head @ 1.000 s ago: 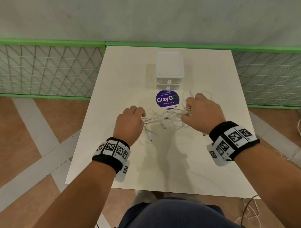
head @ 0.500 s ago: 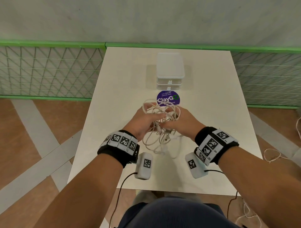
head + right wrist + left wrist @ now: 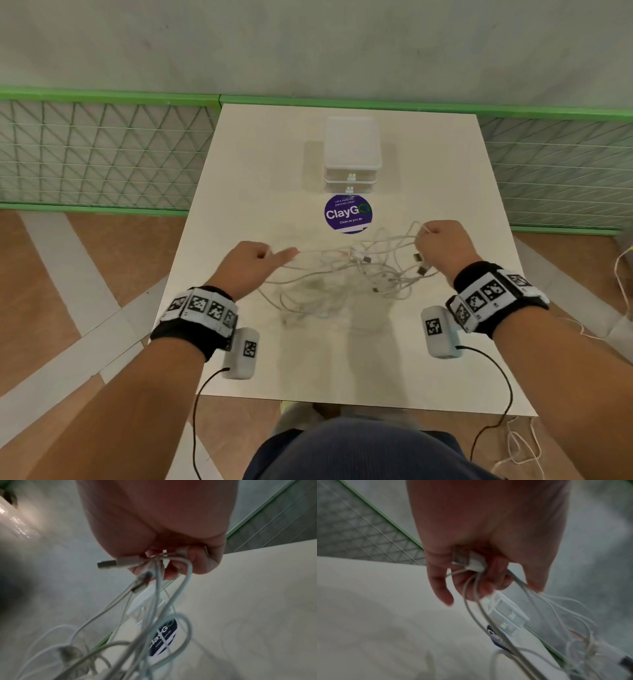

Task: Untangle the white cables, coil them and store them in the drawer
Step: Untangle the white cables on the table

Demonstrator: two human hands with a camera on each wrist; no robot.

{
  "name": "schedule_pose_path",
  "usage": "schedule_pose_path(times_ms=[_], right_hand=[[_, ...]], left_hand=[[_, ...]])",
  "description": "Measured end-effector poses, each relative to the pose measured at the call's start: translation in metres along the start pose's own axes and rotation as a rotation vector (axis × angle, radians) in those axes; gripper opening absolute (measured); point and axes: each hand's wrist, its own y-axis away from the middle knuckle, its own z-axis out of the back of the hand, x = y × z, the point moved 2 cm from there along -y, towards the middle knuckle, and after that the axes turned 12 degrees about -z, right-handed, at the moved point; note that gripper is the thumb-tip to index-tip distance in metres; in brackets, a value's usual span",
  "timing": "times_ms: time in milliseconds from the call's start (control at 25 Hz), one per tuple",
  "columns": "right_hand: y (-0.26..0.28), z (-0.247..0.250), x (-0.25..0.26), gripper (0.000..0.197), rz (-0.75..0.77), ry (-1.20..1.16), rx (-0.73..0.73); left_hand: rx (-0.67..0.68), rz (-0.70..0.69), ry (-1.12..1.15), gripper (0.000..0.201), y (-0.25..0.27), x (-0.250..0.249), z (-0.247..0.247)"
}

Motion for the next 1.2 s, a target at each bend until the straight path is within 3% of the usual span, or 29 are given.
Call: schedule_pose_path(times_ms=[240, 360, 440, 480, 560, 680, 720, 840, 880, 960, 1040, 1080, 1200], right_hand=[[-0.004, 0.04, 0.0, 0.022, -0.164, -0.006, -0.004], [-0.01, 0.054, 0.0, 0.027, -0.249, -0.406, 0.092], [-0.003, 0.054, -0.001, 0.019, -0.416, -0.799, 0.292], [0.004, 0.051, 0.002, 0.017, -0.406, -0.846, 0.394], [0.022, 0.048, 0.01, 0.016, -0.322, -0.85, 0.556], [0.042, 0.033, 0.021, 0.025, -0.116, -0.678, 0.65], [0.051, 0.027, 0.028, 0.029, -0.052, -0.613, 0.648], [0.075, 0.006, 0.05, 0.038, 0.103, -0.467, 0.718], [0.084, 0.002, 0.058, 0.04, 0.152, -0.445, 0.759], [0.103, 0.003, 0.077, 0.039, 0.237, -0.47, 0.828], [0.116, 0.017, 0.097, 0.037, 0.285, -0.6, 0.867], [0.118, 0.029, 0.107, 0.038, 0.291, -0.688, 0.869], [0.125, 0.072, 0.133, 0.036, 0.341, -0.9, 0.898]], left_hand=[[-0.032, 0.002, -0.229, 0.068, 0.01, 0.013, 0.02], [-0.04, 0.026, -0.341, 0.068, 0.018, 0.032, 0.023], [-0.06, 0.052, -0.354, 0.067, 0.02, 0.041, 0.023], [-0.06, 0.075, -0.347, 0.065, 0.021, 0.043, 0.021], [-0.031, 0.125, -0.309, 0.056, 0.02, 0.042, 0.016], [0.065, 0.074, -0.154, 0.028, 0.015, 0.029, 0.006], [0.117, 0.028, -0.115, 0.037, 0.015, 0.019, 0.004], [0.141, -0.279, -0.147, 0.078, 0.014, -0.029, -0.012], [0.117, -0.388, -0.128, 0.08, 0.015, -0.048, -0.023], [0.061, -0.488, 0.026, 0.058, 0.013, -0.069, -0.046], [0.046, -0.44, 0.116, 0.024, 0.006, -0.067, -0.064], [0.076, -0.385, 0.02, 0.018, 0.001, -0.059, -0.07], [0.203, -0.283, -0.302, 0.026, 0.0, -0.025, -0.078]])
